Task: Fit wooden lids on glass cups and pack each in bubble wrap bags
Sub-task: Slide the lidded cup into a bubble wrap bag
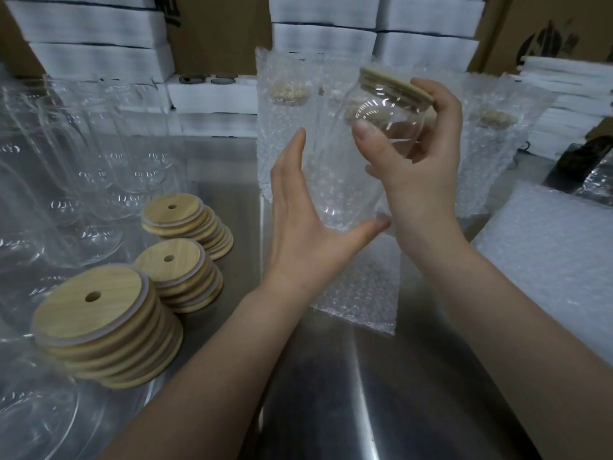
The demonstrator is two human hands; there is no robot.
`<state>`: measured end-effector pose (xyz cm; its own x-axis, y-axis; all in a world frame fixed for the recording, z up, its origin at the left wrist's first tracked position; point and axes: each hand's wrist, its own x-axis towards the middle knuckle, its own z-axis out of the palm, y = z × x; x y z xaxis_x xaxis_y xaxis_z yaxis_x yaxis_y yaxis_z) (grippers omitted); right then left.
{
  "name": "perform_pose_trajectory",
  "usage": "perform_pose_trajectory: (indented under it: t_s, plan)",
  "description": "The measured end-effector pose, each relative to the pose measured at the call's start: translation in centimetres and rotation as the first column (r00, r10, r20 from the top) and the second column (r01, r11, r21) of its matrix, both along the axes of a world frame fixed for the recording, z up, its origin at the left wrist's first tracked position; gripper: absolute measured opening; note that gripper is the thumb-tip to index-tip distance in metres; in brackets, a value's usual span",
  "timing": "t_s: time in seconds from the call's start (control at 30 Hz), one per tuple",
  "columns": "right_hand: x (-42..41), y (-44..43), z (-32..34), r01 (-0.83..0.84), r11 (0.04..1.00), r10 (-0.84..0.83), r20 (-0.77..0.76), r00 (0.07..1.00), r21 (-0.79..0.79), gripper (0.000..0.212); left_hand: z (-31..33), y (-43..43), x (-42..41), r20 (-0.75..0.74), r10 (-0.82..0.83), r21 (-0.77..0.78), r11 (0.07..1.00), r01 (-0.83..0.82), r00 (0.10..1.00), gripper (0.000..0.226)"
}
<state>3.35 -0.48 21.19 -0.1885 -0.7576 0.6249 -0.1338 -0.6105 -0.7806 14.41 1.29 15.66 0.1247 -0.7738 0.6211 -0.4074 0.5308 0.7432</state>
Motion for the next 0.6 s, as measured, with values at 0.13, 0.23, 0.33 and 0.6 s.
perform_pose_trajectory:
  t_s: [0.13, 0.23, 0.33, 0.6]
  plan:
    - [-0.30, -0.19, 0.29, 0.022, 1.000, -0.024, 0.083, 0.996, 0.019, 0.059, -0.17, -0.15, -0.17, 0.190, 0.042, 0.107, 0.992, -0.063, 0.981, 0.140]
    - [-0.61, -0.31, 0.45, 0.043, 0.999, -0.046, 0.161, 0.986, 0.025, 0.058, -0.79, -0.51, -0.23, 0.170, 0.021, 0.188, 0.981, -0.053, 0.985, 0.134]
    - [-0.55, -0.31, 0.49, 0.034, 0.999, -0.041, 0.182, 0.982, 0.040, 0.056, -0.94, -0.76, -0.12, 0.080, 0.033, 0.207, 0.977, -0.049, 0.996, 0.114]
    - [-0.29, -0.22, 0.55, -0.005, 1.000, 0.005, 0.100, 0.995, -0.007, 0.060, -0.61, -0.71, 0.00, 0.011, 0.053, 0.135, 0.989, -0.054, 0.999, 0.102]
